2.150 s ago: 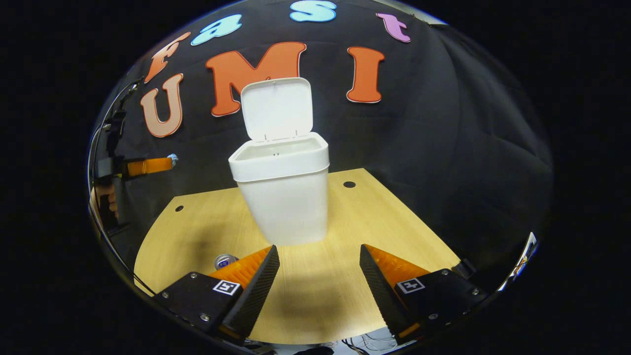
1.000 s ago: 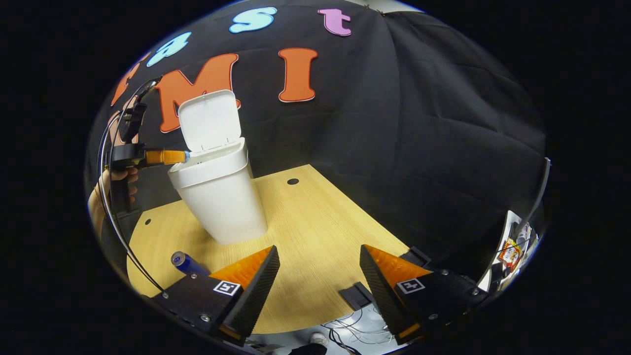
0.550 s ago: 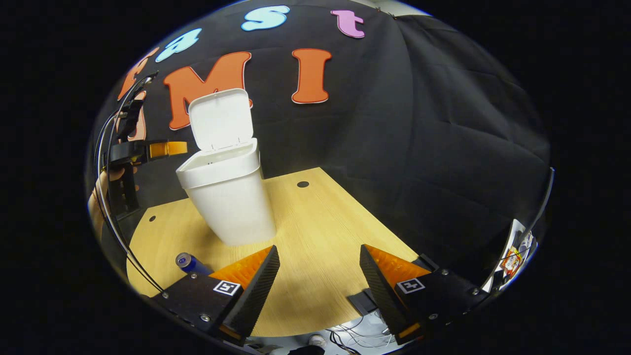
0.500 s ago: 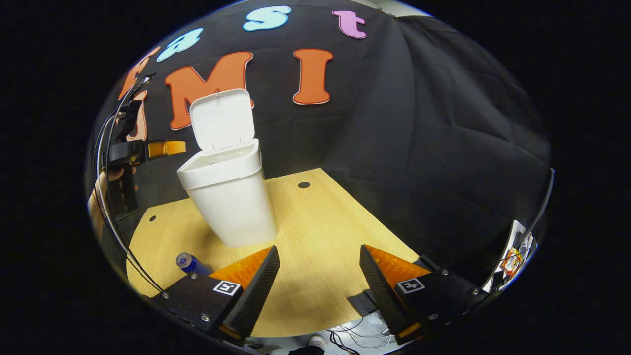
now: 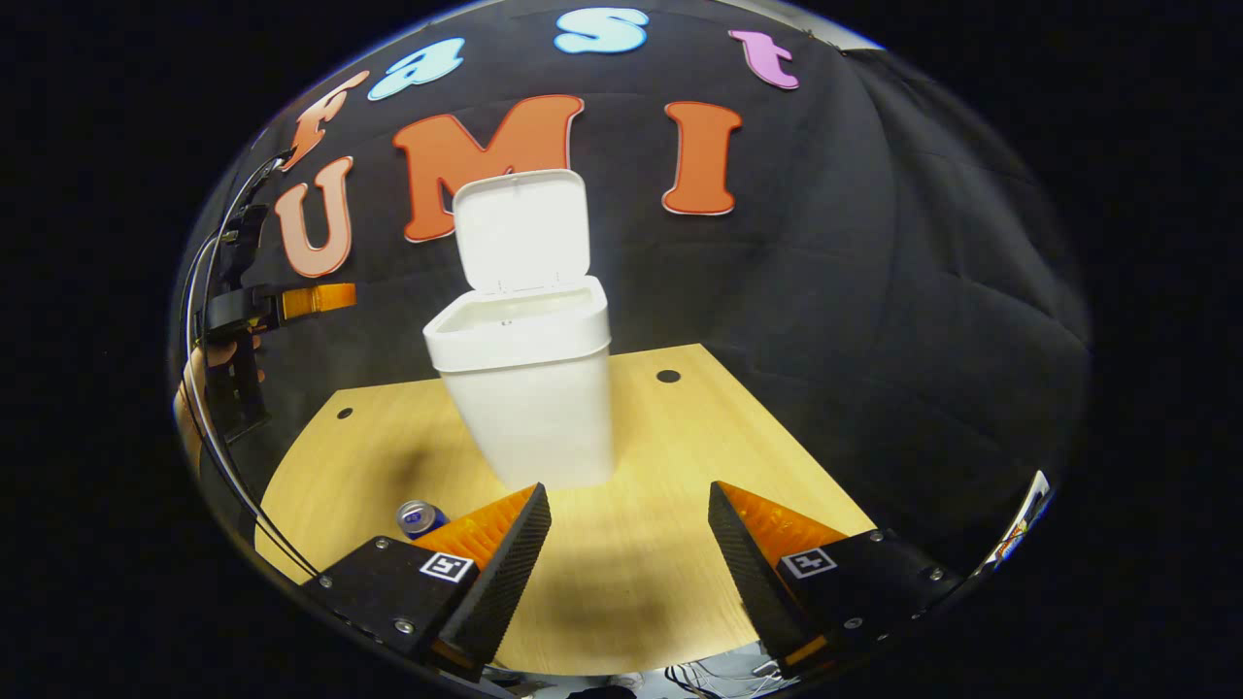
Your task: Press the lid of the desktop garbage bin to open it, pick up the crumpled paper on the desktop and throw it into the bin, then pick up the pop can on the desktop and drop it into the bin, and finally close the garbage bin lid.
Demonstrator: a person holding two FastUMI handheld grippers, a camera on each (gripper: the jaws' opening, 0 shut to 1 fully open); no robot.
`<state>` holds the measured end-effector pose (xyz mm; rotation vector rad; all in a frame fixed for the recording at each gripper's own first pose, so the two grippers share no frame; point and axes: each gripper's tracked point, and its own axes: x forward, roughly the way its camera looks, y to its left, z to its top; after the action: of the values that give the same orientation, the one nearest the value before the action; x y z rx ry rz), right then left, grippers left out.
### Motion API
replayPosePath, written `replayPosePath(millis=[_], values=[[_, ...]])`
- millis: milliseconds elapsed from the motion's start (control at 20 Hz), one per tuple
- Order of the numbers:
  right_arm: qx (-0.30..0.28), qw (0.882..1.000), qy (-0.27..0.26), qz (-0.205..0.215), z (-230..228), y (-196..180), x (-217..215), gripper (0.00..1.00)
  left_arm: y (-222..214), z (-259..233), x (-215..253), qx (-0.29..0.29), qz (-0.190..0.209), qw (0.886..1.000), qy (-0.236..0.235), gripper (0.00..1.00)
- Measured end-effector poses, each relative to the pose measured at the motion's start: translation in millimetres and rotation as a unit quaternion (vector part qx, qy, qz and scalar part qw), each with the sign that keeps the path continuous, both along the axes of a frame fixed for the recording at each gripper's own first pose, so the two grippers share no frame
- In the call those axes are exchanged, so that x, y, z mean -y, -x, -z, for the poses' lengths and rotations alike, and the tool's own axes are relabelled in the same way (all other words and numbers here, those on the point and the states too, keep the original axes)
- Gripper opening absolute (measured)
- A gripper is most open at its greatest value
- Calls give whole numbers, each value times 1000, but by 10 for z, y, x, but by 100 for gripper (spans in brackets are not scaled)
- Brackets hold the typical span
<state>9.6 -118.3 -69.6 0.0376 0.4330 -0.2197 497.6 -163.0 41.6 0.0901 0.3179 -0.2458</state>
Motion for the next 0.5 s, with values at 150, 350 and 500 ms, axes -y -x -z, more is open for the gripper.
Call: replayPosePath(millis=[150,350,500], values=[[-1,999,4,-38,18,-149,-339,99,103,-79,-422,10,-30,1000,-2,100],[-14,996,3,-84,144,-321,-821,99,234,-186,-953,29,-63,997,-25,99],[-23,992,10,-120,279,-445,-1165,99,321,-181,-1277,33,-81,996,-32,99]])
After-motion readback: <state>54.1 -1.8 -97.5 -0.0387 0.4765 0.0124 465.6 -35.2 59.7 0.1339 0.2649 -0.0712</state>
